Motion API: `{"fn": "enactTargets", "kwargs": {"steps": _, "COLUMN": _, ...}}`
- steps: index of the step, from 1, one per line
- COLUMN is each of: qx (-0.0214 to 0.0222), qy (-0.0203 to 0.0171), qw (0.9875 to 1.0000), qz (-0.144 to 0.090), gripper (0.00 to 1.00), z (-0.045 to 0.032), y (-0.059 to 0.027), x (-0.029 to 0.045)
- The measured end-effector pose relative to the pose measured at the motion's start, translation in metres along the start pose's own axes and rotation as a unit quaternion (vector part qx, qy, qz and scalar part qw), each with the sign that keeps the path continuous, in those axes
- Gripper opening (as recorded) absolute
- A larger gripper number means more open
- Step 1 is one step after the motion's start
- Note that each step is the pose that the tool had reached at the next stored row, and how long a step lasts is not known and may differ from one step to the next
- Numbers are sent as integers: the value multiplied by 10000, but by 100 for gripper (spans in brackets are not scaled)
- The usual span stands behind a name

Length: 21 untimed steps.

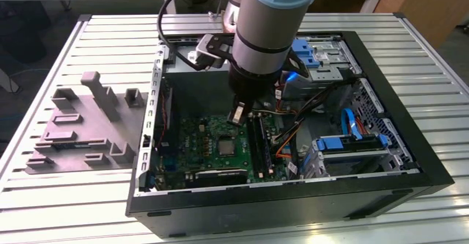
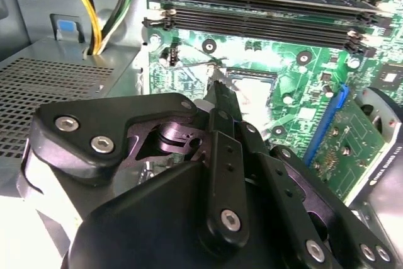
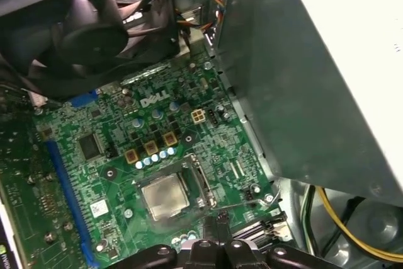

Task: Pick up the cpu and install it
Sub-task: 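Close the cpu cover, then install the first cpu locking lever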

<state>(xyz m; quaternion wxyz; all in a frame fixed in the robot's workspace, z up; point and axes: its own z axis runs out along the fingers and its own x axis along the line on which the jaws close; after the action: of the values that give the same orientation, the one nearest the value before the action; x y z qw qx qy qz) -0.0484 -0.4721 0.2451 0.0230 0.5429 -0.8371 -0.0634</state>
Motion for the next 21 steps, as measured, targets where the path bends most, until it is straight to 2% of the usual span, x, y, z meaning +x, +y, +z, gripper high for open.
{"fn": "enactTargets", "kwargs": {"steps": 6, "qx": 16, "qy": 41, "qw": 10000, "qz": -22, "gripper": 11, "z": -1, "y": -2, "x": 47}}
{"fn": "enactTargets", "kwargs": {"steps": 10, "qx": 16, "qy": 46, "qw": 10000, "qz": -49, "gripper": 11, "z": 5, "y": 35, "x": 83}}
{"fn": "enactTargets", "kwargs": {"steps": 21, "qx": 16, "qy": 47, "qw": 10000, "qz": -59, "gripper": 11, "z": 5, "y": 40, "x": 86}}
